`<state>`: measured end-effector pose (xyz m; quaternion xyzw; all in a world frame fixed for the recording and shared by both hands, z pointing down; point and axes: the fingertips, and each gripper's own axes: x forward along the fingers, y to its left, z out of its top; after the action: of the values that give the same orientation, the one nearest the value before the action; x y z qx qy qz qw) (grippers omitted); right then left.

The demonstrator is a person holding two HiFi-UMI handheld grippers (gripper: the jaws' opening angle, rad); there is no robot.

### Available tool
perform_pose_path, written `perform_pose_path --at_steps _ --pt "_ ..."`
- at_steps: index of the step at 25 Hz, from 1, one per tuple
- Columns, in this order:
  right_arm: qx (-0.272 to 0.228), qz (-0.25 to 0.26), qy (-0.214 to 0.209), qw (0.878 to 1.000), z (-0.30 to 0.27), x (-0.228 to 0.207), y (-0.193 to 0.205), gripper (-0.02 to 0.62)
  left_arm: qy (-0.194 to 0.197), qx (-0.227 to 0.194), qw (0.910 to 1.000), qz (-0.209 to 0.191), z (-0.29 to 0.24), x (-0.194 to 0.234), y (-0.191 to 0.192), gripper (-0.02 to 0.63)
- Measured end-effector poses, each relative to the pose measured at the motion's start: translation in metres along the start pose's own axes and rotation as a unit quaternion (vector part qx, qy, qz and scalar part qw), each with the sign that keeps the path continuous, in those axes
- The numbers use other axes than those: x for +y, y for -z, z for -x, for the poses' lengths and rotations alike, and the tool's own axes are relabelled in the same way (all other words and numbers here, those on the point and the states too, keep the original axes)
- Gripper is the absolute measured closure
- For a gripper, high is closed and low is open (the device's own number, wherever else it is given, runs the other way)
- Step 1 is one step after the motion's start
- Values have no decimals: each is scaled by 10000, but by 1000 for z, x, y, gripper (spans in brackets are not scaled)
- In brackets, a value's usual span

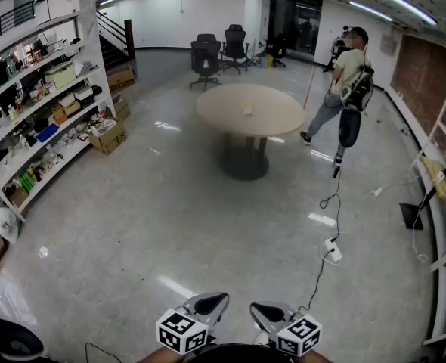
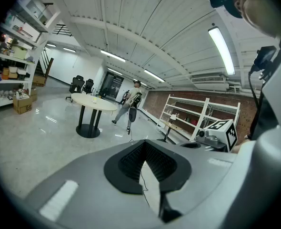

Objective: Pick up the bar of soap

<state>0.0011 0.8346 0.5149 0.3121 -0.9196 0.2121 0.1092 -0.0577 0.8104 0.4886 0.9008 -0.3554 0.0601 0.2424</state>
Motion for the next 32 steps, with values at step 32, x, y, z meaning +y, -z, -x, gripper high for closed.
perform_pose_path --at_steps 32 --pt "-608 46 7 9981 -113 -179 -144 591 -302 71 9992 -235 -128 140 -119 600"
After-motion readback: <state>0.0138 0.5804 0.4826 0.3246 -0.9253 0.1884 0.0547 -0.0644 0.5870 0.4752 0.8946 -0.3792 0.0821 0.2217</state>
